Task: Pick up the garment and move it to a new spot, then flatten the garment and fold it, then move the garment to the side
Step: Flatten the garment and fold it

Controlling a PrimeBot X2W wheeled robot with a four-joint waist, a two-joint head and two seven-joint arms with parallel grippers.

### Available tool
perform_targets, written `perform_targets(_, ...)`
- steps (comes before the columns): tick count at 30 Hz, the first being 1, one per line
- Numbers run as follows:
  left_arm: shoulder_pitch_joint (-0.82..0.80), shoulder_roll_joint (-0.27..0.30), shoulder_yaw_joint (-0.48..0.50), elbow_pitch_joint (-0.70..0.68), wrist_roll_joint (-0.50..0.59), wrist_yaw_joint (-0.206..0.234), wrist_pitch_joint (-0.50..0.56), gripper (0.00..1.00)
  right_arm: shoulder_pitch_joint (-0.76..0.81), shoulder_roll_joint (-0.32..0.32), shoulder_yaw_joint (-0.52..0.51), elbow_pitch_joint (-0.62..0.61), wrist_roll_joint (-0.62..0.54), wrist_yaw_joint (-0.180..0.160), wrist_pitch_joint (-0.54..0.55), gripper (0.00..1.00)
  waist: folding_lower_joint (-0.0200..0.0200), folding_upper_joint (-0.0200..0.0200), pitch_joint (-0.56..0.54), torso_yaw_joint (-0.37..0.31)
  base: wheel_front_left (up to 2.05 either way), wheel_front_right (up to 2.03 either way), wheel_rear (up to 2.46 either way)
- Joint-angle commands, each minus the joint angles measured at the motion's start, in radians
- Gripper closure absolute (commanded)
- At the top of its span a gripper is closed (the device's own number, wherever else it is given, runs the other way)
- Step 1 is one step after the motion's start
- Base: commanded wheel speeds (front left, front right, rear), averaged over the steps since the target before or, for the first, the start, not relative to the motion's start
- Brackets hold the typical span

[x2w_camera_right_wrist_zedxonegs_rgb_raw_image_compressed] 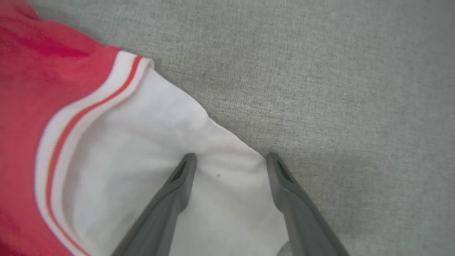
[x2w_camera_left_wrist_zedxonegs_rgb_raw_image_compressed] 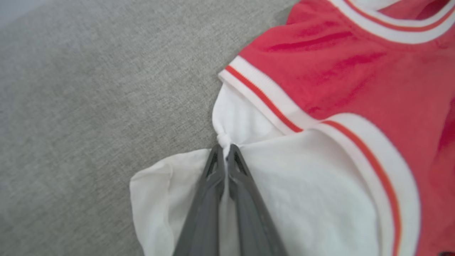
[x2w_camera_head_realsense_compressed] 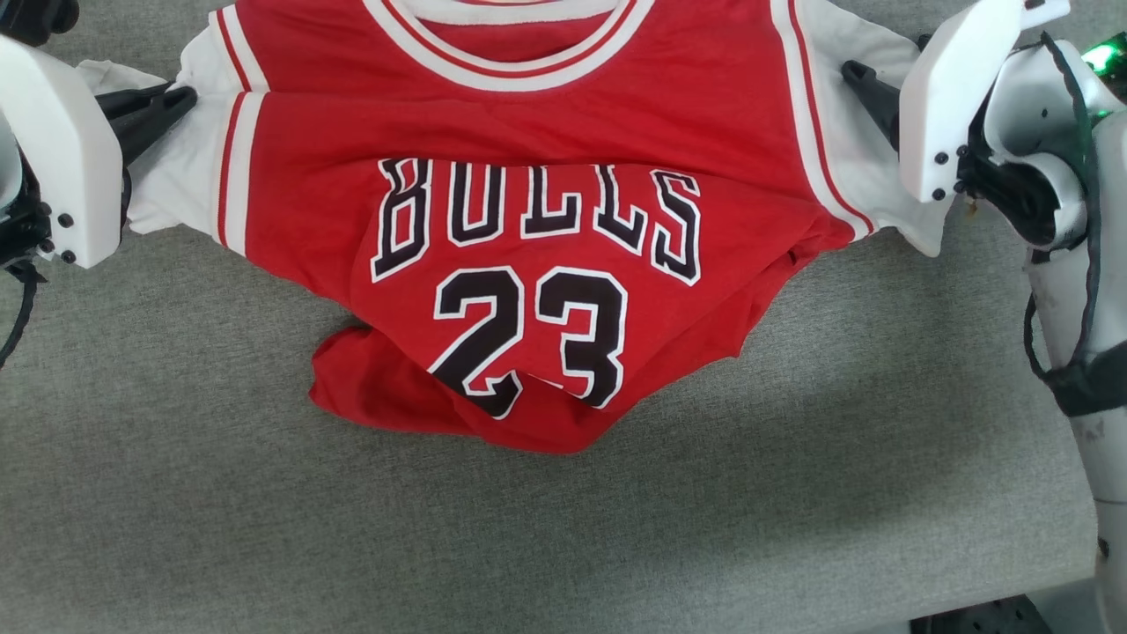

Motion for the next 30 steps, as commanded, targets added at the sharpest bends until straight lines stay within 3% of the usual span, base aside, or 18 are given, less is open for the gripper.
perform_targets(1, 0.065, -0.014, -0.054, 0.012, 0.005, 0.000, 0.026, 1.00, 0.020, 0.012, 0.024, 0.039, 0.010, 0.000, 0.020, 0.00, 0.0000, -0.0001, 0.004, 0.004, 0.00, 0.00, 0.00)
perform_targets(2, 0.064, -0.016, -0.054, 0.010, 0.004, 0.000, 0.023, 1.00, 0.016, 0.016, 0.030, 0.054, 0.019, 0.000, 0.027, 0.00, 0.0000, -0.0001, 0.005, 0.005, 0.00, 0.00, 0.00)
perform_targets(4, 0.064, -0.022, -0.053, 0.009, -0.002, 0.000, 0.016, 1.00, 0.014, 0.024, 0.043, 0.076, 0.029, 0.000, 0.039, 0.58, 0.0000, -0.0001, 0.006, 0.007, 0.00, 0.00, 0.00)
perform_targets(5, 0.064, -0.026, -0.053, 0.008, -0.007, 0.000, 0.010, 1.00, 0.014, 0.028, 0.039, 0.087, 0.036, 0.000, 0.041, 0.96, 0.0000, -0.0001, 0.006, 0.009, 0.00, 0.00, 0.00)
perform_targets(6, 0.062, -0.030, -0.053, 0.007, -0.015, 0.000, 0.001, 1.00, 0.012, 0.029, 0.034, 0.096, 0.040, 0.000, 0.039, 1.00, 0.0000, -0.0001, 0.005, 0.010, 0.00, 0.00, 0.00)
perform_targets(12, 0.031, -0.057, -0.035, 0.022, -0.115, 0.000, -0.118, 1.00, -0.037, 0.003, -0.039, 0.086, 0.008, 0.000, -0.068, 1.00, 0.0000, -0.0001, -0.041, 0.032, 0.00, 0.00, 0.00)
perform_targets(21, -0.049, -0.089, 0.057, 0.078, -0.262, 0.000, -0.348, 1.00, -0.156, 0.028, -0.176, 0.083, -0.086, 0.000, -0.247, 1.00, 0.0000, -0.0001, -0.098, 0.081, 0.00, 0.00, 0.00)
perform_targets(30, -0.229, -0.197, 0.221, 0.263, -0.317, 0.001, -0.549, 1.00, -0.420, 0.098, -0.364, 0.176, -0.261, 0.000, -0.475, 1.00, 0.0000, -0.0001, -0.138, 0.129, 0.00, 0.00, 0.00)
